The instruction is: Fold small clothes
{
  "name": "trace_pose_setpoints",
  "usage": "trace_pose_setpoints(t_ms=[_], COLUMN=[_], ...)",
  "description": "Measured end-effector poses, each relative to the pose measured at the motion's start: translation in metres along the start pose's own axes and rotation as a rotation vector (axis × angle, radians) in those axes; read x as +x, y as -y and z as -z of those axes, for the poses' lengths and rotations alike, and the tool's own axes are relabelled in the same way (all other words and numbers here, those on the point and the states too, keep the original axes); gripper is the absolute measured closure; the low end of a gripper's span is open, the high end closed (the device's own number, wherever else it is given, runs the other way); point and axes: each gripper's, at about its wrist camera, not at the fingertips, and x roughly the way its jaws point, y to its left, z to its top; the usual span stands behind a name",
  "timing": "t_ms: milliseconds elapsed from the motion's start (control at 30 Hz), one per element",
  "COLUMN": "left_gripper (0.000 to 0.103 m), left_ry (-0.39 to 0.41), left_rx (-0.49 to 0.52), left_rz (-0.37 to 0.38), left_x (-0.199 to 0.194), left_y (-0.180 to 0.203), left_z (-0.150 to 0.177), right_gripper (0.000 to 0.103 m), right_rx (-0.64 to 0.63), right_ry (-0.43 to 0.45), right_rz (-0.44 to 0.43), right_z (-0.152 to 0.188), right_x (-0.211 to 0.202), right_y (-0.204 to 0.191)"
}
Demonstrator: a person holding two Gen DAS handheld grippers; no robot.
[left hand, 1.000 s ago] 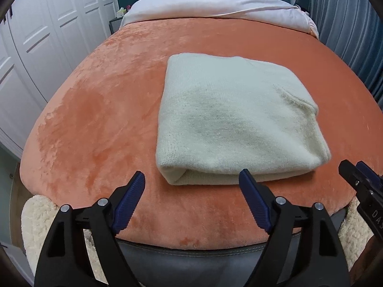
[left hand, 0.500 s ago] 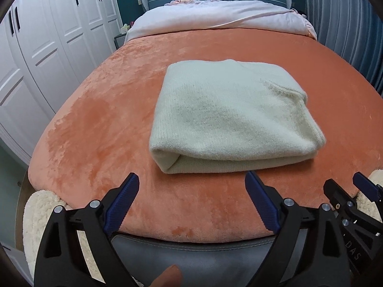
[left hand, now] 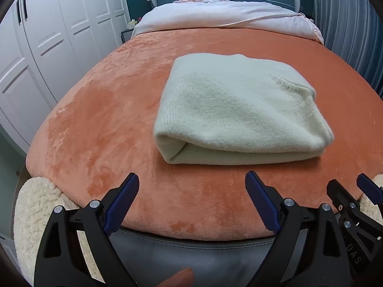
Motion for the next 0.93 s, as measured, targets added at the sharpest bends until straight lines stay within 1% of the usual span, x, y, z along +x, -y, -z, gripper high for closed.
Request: trace_pose_setpoints(t_ms=[167, 300, 533, 667, 933], left_gripper=[0.015, 0.015, 0.015, 0.016, 0.016], left_ry=[-0.005, 0.007, 0.001, 0.002, 0.012], left_rx=[-0.004, 0.006, 0.011, 0.004, 0.021], left_rz=[0.005, -0.01, -0.027, -0.025, -0.01], left_x=[0.0, -0.001, 0.001, 0.001, -0.002], left_y=[-0.001, 0.0, 0.002, 0.001, 0.005], left_z=[0.001, 0.002, 0.007, 0.006, 0.006], right_gripper=[0.037, 0.037, 0.036, 0.036, 0.036], right_rx=[0.002, 0.007, -0.001, 0.001, -0.002], right_ry=[-0.004, -0.01, -0.008, -0.011, -0.012], right_rz=[0.007, 0.007, 0.001, 0.001, -0.005], right_z=[0.002, 0.003, 0.004, 0.005, 0.007], right_x=[-0.001, -0.001, -0.001, -0.001, -0.001], right_y=[-0.004, -0.007, -0.011, -0.011, -0.014])
